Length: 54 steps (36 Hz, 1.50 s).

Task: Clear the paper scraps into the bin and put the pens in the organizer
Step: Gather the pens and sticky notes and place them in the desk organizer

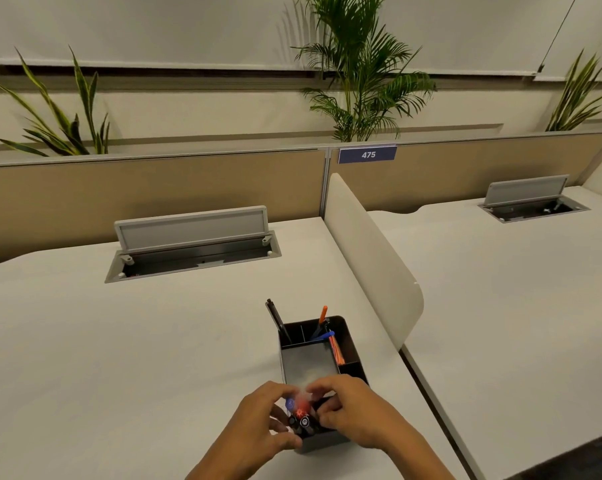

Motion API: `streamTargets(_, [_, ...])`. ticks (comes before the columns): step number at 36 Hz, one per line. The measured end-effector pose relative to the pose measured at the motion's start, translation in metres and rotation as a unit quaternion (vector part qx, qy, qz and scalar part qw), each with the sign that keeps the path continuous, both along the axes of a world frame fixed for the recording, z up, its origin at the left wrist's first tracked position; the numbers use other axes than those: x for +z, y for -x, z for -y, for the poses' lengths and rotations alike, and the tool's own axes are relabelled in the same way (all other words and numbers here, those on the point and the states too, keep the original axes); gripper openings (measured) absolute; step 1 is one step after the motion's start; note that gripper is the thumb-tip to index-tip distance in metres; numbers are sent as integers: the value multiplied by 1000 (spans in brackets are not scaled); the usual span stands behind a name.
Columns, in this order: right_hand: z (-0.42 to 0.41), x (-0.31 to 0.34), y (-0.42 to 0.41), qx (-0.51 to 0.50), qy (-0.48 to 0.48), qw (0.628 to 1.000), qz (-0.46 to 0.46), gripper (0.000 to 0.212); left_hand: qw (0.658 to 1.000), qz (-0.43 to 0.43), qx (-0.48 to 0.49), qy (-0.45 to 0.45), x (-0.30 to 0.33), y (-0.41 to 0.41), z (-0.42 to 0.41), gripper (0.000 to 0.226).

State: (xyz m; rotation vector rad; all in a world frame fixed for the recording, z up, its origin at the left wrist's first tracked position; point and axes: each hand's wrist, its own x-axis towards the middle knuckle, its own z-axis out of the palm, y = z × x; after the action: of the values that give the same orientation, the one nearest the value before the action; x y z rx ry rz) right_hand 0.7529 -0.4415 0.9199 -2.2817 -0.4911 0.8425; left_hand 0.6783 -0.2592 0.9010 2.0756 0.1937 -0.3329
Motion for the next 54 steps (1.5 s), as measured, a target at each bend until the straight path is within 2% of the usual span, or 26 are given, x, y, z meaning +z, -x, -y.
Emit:
streamTargets(4, [11,1,-13,-30,-27,999,35,43,1000,-3,-1,6,-1,6,-6,71])
streamTargets(8, [7,5,-42,-157,-74,976,135,32,1000,1,18,0,3,10,-11,70])
streamTargets(11, [-7,6,-61,-216,-90,957,171,32,999,11,33,-8,6,11,-11,63])
streamTargets(21, [-30,-7,-93,-214,-94,951,203,33,997,25,65,-13,13,20,-18,51])
streamTargets(30, [-47,-15,-109,-126,-54,973,185,41,996,34,80,-13,17,27,-19,39])
streamTargets(33, [-50,-15,-110,-117,-46,974,188,52,996,36,83,-8,18,28,-19,36])
streamTargets(38, [-53,-17,-119,-96,-30,972,211,29,996,32,79,-6,18,29,-18,35])
streamTargets(42, [-56,-15,-123,-98,-23,971,219,21,997,28,78,-6,18,28,-18,34])
streamTargets(48, [-56,-16,-124,-109,-17,974,196,32,996,31,86,-2,14,23,-21,31])
streamTargets(54, [-53,-12,-122,-136,-52,976,162,44,996,35,79,-18,3,15,-26,31])
